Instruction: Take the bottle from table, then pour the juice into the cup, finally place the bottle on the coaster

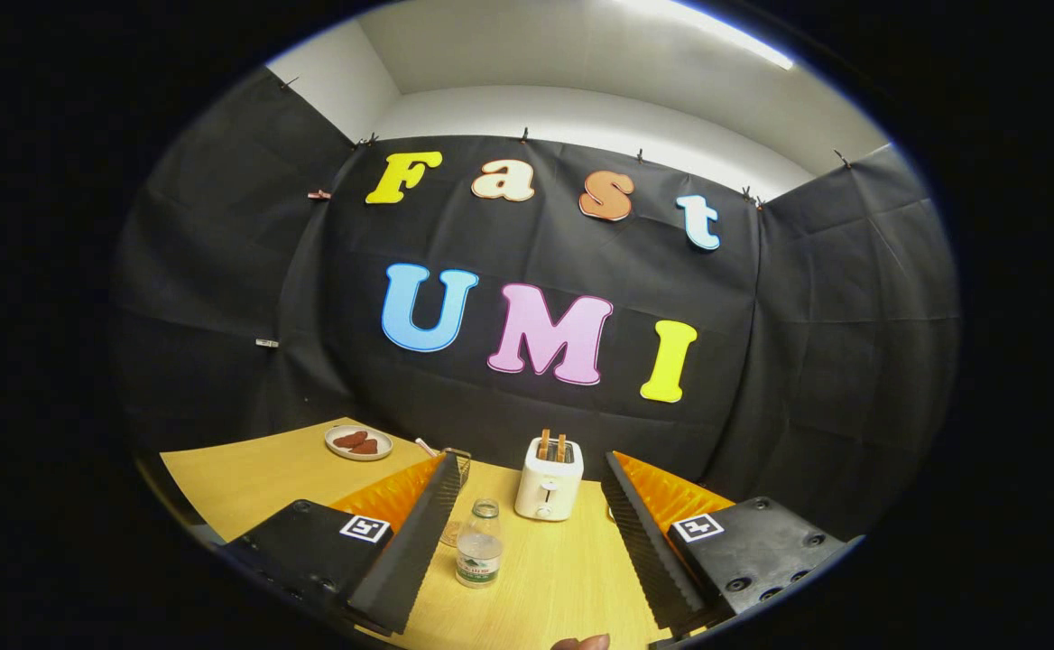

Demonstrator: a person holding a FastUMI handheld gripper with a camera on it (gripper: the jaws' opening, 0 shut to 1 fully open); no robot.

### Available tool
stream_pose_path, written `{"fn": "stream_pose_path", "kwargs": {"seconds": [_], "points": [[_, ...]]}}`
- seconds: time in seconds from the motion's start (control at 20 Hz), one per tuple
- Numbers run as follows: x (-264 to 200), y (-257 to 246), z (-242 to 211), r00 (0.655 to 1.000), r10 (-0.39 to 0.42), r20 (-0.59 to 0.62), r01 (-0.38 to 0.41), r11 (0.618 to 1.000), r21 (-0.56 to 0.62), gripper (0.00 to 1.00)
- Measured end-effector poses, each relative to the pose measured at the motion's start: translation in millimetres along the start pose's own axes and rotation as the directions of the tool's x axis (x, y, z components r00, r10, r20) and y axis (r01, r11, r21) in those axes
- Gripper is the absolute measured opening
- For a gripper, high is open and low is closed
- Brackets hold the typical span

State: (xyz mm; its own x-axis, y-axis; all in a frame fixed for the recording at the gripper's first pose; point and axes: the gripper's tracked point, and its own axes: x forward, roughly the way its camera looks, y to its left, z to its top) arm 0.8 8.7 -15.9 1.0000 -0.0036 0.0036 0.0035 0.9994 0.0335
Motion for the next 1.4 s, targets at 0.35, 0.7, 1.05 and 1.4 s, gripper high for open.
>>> {"fn": "stream_pose_path", "kwargs": {"seconds": [0.35,0.7,1.05,1.4], "points": [[24,28,-67,0.999,0.05,-0.019,-0.049,0.998,0.046,0.97],[57,35,-166,0.995,0.067,-0.067,-0.061,0.994,0.089,0.98],[88,42,-234,0.993,0.08,-0.093,-0.065,0.986,0.153,0.98],[112,53,-261,0.99,0.084,-0.113,-0.07,0.989,0.128,0.97]]}}
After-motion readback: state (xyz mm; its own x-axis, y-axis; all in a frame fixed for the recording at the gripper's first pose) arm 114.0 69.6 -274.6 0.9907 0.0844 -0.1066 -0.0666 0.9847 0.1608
